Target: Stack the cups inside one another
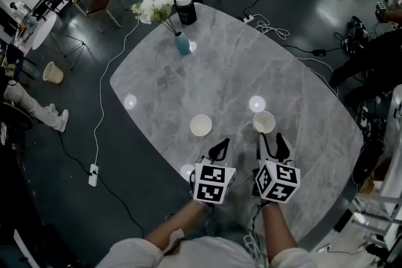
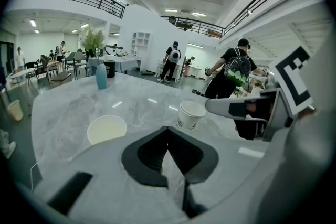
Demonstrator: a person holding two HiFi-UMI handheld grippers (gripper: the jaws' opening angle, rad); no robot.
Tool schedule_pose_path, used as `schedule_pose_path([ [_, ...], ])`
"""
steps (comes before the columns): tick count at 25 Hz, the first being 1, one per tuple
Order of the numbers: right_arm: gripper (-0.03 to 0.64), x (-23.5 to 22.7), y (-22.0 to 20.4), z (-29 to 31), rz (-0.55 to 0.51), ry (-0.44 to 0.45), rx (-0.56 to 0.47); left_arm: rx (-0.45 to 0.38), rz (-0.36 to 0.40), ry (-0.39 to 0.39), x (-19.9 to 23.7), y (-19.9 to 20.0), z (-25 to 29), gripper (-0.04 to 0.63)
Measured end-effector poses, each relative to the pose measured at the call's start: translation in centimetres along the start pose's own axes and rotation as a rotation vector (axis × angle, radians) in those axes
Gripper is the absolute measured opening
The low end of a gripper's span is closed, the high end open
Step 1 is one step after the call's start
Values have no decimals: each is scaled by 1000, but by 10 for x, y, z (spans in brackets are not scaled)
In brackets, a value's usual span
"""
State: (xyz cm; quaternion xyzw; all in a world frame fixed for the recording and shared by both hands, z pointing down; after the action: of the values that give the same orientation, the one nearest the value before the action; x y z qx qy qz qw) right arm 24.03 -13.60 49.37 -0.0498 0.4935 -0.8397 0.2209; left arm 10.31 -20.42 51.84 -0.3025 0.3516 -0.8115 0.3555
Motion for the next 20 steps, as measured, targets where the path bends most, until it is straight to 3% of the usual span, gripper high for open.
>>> schedule_pose_path([
  [6, 209, 2, 10, -23, -4, -20, -59, -30, 6, 0, 0, 3, -19, -5],
  [20, 60, 8, 12, -98, -30, -64, -132, -112, 38, -43, -17, 16, -70, -5],
])
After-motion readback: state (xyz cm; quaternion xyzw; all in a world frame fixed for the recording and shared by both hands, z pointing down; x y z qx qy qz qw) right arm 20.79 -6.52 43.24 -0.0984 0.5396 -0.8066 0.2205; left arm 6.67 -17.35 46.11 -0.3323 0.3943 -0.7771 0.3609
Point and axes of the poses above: the fingertips, and each gripper's own axes: z forward along the fingers, x to its left, y out of its top, the point moved 5 cm from there along -z, backward along the fingers, and after that the axes turned 2 degrees about -z, right-handed, at the moved point
